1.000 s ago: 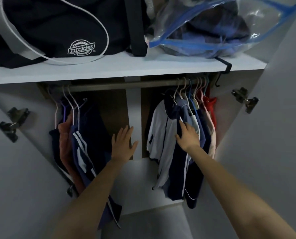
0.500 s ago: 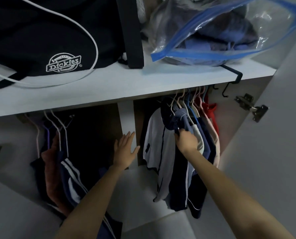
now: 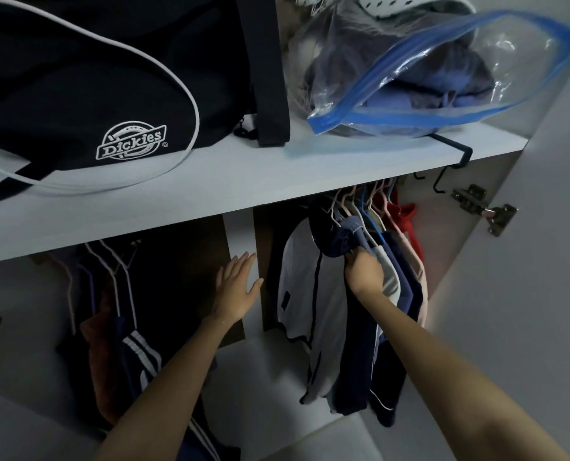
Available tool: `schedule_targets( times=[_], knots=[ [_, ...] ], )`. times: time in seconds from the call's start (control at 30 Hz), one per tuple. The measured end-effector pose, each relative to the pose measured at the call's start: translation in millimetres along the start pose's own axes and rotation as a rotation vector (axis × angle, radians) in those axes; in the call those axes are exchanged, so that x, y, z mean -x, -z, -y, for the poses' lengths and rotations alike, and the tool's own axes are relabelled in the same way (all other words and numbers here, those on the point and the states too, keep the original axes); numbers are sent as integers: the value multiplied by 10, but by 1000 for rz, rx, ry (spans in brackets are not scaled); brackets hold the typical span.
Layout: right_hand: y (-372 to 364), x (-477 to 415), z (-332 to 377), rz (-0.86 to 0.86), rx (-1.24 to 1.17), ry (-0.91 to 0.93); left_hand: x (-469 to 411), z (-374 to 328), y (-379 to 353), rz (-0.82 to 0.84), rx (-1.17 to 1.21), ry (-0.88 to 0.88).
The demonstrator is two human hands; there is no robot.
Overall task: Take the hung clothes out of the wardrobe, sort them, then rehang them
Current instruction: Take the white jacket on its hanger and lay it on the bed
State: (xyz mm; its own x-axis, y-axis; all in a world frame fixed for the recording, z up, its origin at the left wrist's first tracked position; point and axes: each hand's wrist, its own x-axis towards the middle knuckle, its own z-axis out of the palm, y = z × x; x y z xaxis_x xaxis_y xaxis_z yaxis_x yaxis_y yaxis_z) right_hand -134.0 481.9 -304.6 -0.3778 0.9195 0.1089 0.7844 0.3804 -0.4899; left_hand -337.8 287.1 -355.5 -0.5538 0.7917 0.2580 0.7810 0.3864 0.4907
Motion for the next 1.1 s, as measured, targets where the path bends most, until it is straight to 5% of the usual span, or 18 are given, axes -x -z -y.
schedule_targets(
  times=[0.63, 1.1],
  knots=[
    [450, 160, 121, -120, -299, -8, -133, -255, -166, 3, 68, -95],
    [582, 419, -247, -18, -334, 22, -289, -534, -390, 61, 133, -140]
  ],
)
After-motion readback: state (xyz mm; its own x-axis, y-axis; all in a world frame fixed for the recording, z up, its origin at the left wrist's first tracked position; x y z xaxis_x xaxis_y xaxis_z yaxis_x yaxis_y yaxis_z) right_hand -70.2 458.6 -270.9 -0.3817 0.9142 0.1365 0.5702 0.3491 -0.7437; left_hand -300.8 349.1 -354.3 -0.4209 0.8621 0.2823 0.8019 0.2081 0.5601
